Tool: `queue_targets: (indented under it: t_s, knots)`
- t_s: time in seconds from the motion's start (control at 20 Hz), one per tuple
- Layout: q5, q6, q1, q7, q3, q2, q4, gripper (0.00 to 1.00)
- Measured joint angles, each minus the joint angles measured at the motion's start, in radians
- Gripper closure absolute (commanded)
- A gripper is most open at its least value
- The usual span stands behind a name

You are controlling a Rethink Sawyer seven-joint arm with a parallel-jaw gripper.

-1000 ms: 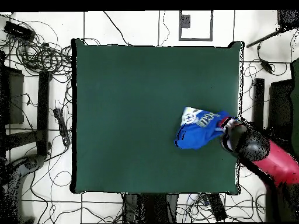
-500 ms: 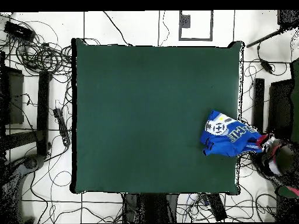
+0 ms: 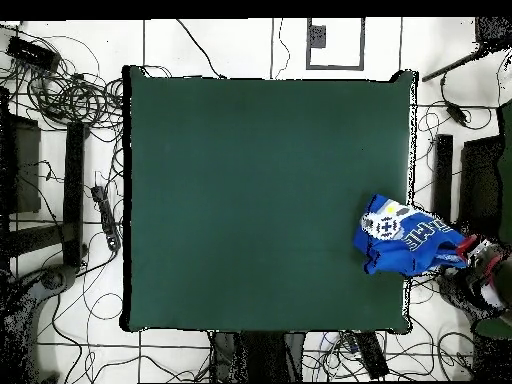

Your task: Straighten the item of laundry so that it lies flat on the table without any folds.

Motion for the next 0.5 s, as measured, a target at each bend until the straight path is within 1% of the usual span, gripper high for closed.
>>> queue_targets:
  t_s: [0.2, 0.25, 0.4, 0.5]
  knots:
    - [-0.021, 0.032, -0.02, -0.001, 0.023, -0.015, -0.013, 1.0]
    - [-0.037, 0.067, -0.031, -0.001, 0.037, -0.03, -0.025, 1.0]
    - [-0.044, 0.106, -0.039, -0.001, 0.047, -0.046, -0.036, 1.0]
    - [-0.054, 0.18, -0.05, -0.001, 0.06, -0.073, -0.06, 1.0]
